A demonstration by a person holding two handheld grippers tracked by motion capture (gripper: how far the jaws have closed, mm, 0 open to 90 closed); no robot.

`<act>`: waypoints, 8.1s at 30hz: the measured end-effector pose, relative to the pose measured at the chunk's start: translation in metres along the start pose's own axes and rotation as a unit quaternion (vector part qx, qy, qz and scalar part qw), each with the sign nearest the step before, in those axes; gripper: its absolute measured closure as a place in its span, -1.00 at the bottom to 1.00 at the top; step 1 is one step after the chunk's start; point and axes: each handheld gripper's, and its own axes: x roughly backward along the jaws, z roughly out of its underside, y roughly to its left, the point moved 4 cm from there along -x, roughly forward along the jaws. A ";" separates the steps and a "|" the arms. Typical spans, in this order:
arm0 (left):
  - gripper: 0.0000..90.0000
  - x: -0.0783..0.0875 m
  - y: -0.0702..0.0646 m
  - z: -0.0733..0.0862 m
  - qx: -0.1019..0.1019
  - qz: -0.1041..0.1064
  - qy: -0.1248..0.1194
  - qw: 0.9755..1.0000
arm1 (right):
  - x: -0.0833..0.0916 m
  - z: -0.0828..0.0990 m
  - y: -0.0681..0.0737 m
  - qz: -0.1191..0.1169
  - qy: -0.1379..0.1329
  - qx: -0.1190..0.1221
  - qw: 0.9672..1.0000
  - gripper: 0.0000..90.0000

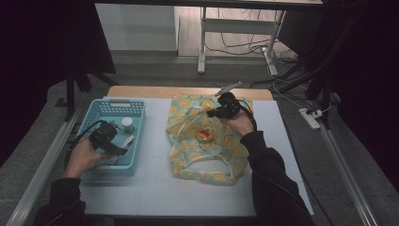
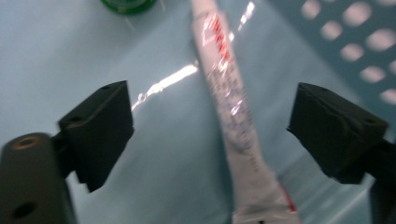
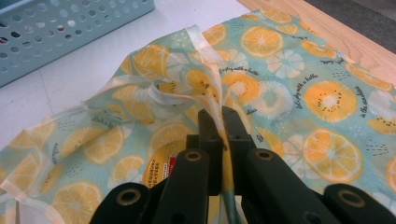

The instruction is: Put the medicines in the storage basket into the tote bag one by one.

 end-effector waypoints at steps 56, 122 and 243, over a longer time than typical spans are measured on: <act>0.66 0.065 -0.051 -0.059 -0.009 0.104 -0.149 0.983 | 0.005 -0.001 -0.002 0.001 -0.012 -0.003 1.000 0.98; 0.66 -0.058 -0.130 -0.223 -0.017 0.058 -0.133 0.989 | 0.002 -0.002 -0.005 0.015 -0.014 -0.017 1.000 0.98; 0.02 -0.007 0.045 -0.066 0.101 -0.012 -0.115 0.988 | 0.000 0.008 -0.002 0.013 -0.014 -0.018 1.000 0.98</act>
